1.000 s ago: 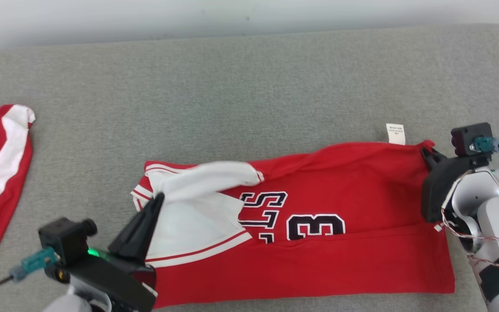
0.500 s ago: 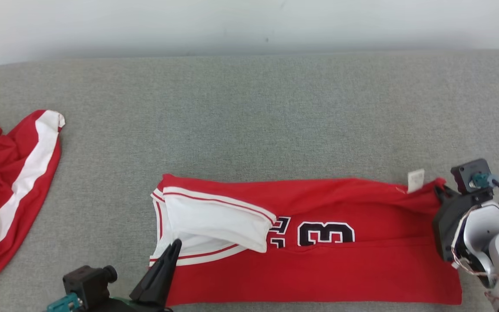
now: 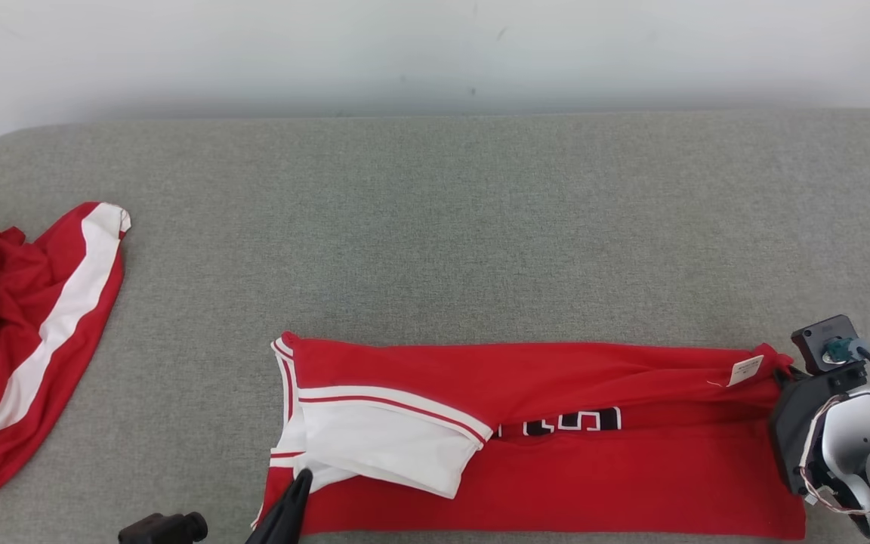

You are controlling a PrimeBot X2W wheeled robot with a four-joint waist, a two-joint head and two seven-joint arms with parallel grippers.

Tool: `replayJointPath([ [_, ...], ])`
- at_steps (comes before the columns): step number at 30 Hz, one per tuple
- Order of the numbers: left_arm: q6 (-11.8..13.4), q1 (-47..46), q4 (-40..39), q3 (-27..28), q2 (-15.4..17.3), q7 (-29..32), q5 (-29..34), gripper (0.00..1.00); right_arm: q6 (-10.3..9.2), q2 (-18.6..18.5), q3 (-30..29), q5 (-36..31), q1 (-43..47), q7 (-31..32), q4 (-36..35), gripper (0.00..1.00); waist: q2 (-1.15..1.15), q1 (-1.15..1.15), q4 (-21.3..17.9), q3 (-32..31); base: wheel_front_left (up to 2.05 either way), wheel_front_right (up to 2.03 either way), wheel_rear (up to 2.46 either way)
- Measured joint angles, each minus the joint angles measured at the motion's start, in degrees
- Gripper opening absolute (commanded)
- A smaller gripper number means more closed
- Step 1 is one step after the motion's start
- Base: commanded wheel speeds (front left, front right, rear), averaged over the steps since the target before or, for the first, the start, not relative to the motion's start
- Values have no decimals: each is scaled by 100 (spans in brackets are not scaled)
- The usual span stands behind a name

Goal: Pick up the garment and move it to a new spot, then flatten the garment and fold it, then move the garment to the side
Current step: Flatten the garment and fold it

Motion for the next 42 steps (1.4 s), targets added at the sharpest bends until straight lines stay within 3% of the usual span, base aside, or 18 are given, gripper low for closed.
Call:
replayJointPath([
  [1,-5,1,53,3,-18,0,4,0,0,-2,-10,-30,17,11,10,78,0,0,13,-12,0,0,0],
  [2,-5,7,121,5,-33,-1,8,0,0,22,-86,-32,29,24,31,100,0,0,23,-26,0,0,0],
  [3,-4,15,182,10,-41,-1,14,41,0,69,-177,-13,48,55,42,100,0,1,32,-44,0,0,0],
  [4,2,26,246,22,-53,-2,15,100,0,93,-231,-5,91,75,44,100,0,1,41,-65,0,0,0],
  [11,49,100,480,234,-196,-10,164,100,0,314,-717,94,369,272,-198,100,0,1,69,-253,0,0,0],
  [19,45,387,385,1521,-814,-24,1251,100,0,788,-1483,257,758,616,-844,100,0,0,49,-486,0,0,0],
  [22,-58,532,237,2063,-1132,-24,1835,100,0,1014,-1730,278,901,714,-1113,100,1,0,35,-549,0,0,0],
  [23,-129,608,131,2392,-1318,-24,2283,100,0,1162,-1879,301,966,770,-1228,100,1,0,29,-575,0,0,0],
  [32,-460,865,20,3366,-1912,-24,4020,100,0,1683,-2360,229,1051,747,-1344,100,1,0,30,-633,0,0,0],
  [42,-818,1161,337,3834,-2192,-24,4559,100,0,1938,-2797,-1,932,647,-958,100,1,0,70,-524,0,0,0],
])
